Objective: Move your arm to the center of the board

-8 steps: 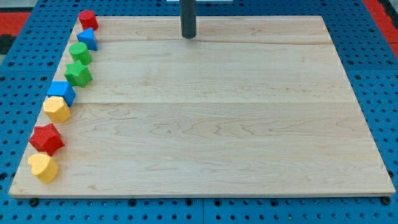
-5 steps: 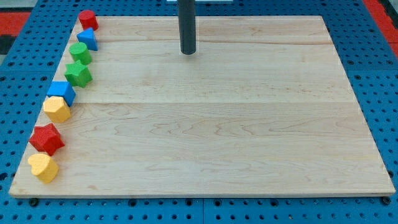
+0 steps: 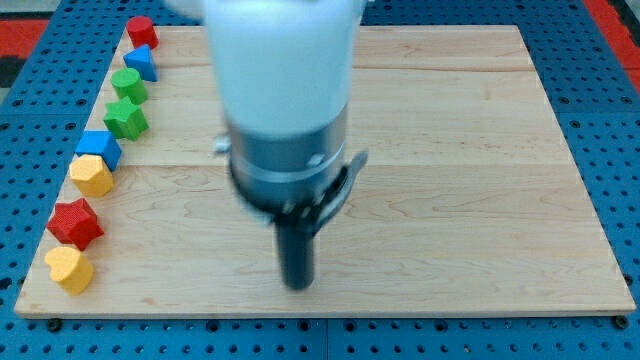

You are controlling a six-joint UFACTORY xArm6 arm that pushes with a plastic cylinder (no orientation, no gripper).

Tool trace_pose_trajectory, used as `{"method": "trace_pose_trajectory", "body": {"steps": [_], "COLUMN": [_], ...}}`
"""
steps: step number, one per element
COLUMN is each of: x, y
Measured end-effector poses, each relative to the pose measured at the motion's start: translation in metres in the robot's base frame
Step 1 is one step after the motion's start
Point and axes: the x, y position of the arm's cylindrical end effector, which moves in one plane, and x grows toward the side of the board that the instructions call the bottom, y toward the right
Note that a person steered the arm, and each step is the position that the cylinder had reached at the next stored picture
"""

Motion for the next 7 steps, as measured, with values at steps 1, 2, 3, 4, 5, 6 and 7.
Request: {"method": "trace_pose_trajectory", "body": {"steps": [1,2,3,4,5,6,7], "x": [0.009,0.009,0.009,-0.012,-0.027,-0.02,-0.005], "y": [-0.037,-0.066,-0.078,-0.097,-0.131,-0.132,-0.132]}}
